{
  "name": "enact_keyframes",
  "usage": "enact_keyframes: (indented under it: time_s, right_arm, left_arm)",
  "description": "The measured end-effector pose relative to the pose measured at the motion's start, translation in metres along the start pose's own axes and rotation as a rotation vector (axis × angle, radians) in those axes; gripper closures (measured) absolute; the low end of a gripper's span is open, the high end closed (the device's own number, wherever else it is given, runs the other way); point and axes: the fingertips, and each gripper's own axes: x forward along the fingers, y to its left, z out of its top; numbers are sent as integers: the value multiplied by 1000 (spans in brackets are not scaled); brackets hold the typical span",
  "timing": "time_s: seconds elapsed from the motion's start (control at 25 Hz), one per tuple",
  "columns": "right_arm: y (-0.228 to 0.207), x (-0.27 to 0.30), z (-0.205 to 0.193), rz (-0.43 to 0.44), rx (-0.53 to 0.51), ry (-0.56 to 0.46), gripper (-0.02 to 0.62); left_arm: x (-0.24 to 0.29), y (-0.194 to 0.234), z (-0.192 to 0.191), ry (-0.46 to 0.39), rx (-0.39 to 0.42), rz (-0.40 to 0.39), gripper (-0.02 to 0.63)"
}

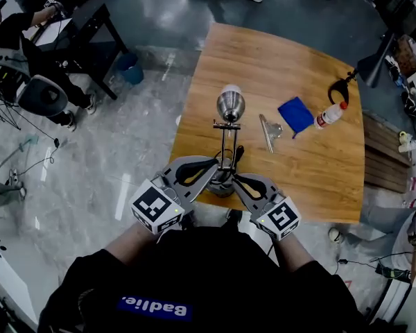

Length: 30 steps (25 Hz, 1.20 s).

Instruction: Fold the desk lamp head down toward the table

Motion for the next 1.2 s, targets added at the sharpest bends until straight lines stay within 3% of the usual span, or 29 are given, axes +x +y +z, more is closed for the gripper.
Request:
enact_keyframes:
  time_s: [0.24, 0.36, 0.56, 0.96, 1.2]
  right_arm:
    - [-12, 10, -15, 10, 45, 49, 476]
    - [-15, 17, -25, 21, 32, 75, 456]
    - [-14, 33, -38, 51, -5, 110, 453]
    - [-14, 50, -49, 66, -60, 104, 482]
    - [-13, 50, -51, 75, -68, 89, 488]
  left_arm:
    - [6, 16, -4, 39, -32, 53, 593]
    - [11, 21, -3, 52, -48, 67, 532]
    - [22, 28, 1, 62, -92, 61, 486]
    - [49, 31, 1, 97, -161, -26, 512]
    - [51, 34, -1, 85, -296, -91, 540]
